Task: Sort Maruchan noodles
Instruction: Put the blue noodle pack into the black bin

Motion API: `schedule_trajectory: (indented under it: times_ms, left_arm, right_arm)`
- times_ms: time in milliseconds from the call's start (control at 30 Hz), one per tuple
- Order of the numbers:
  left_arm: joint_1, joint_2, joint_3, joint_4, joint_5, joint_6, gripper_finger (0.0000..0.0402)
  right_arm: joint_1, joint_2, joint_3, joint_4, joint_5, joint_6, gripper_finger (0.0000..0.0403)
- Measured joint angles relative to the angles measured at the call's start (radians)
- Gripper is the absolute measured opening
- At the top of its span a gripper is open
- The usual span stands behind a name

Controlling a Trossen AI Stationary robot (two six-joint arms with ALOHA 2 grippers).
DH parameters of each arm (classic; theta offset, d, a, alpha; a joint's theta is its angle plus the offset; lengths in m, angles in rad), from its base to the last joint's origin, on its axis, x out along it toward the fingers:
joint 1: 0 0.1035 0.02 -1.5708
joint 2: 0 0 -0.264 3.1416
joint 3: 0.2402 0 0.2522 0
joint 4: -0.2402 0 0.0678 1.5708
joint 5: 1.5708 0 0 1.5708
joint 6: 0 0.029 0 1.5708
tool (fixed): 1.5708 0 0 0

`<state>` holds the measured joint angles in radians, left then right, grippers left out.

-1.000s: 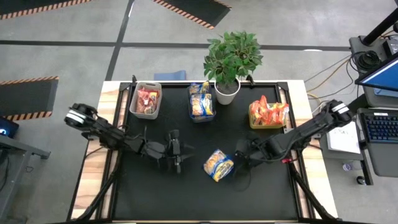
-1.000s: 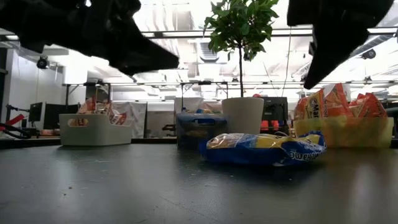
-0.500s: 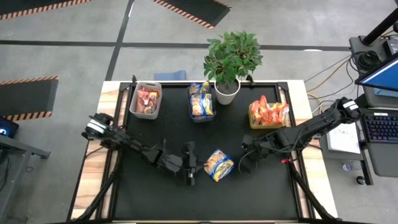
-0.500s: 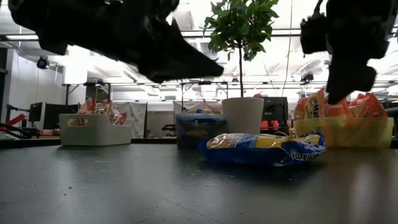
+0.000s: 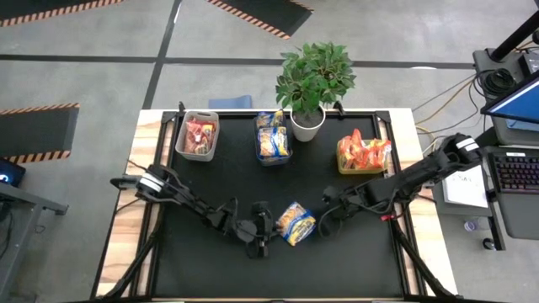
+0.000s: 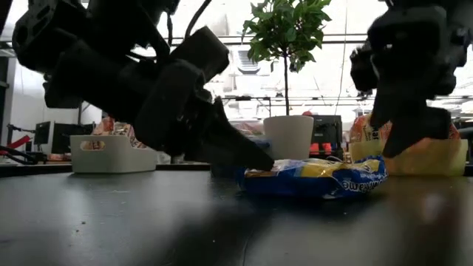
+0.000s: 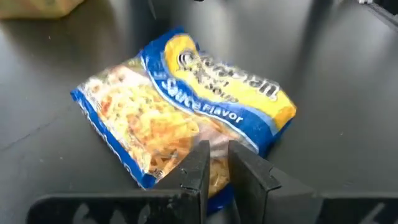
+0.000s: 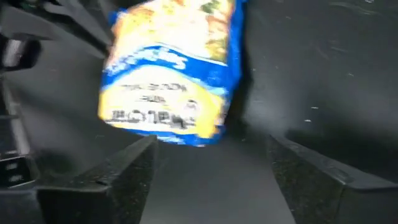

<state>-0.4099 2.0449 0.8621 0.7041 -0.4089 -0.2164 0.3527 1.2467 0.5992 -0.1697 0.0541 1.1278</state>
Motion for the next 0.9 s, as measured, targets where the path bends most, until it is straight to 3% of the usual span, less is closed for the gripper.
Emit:
schedule_trajectory:
  times_ms: [367,900]
  left_arm:
    - [-0.002,0.038,0.003,0.000,-0.015,-0.040,0.0040]
    - [-0.002,0.036,-0.005,0.012,-0.036,-0.044,0.0040]
  right_arm:
    - [-0.010,0.195,-0.029,0.325,0.026,-0.074,0.0312]
    - [-0.037,0.425,-0.034,0.804,0.030,-0.192,0.0260]
